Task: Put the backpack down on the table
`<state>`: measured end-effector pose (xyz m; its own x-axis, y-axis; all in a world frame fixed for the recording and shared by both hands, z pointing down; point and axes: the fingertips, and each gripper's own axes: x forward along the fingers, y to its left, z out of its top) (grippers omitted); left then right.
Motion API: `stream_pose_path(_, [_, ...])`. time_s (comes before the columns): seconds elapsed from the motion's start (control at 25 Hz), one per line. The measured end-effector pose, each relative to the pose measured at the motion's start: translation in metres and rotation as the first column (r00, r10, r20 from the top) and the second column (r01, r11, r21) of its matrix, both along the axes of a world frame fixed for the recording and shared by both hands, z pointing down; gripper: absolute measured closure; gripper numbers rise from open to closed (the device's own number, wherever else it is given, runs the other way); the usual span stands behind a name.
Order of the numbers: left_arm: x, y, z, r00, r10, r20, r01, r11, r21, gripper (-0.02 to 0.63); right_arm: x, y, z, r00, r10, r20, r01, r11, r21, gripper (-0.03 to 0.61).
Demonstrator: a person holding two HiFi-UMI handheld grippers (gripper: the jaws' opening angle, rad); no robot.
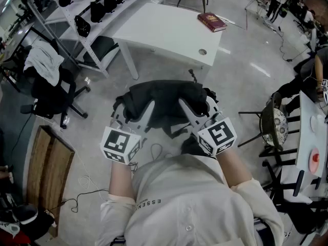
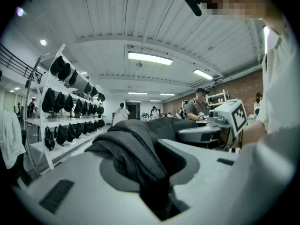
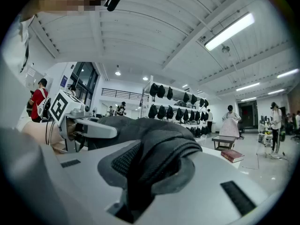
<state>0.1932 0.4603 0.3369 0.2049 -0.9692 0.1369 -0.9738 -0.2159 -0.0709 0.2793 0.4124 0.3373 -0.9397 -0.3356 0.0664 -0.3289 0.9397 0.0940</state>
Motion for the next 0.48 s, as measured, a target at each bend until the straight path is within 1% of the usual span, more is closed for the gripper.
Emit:
stream_pose_path(0.32, [-0.0018,-0.0023,0.0012,1.0,0.002,-0.012,-0.002,1.0,-0.005,0.5,-0.0017,-0.0017,0.0003,1.0,0.004,-0.005,-0.004,1.0,-0.002,0.483])
stream_pose_path(0.48, [-0.0036,-0.0026,0.002,1.0,0.0,-0.013,0.0,1.0,-0.006,0.5,-0.0034,-0.0024,0.0013,1.0,-0.001,0.0,0.001,1.0,-0.018,0.482])
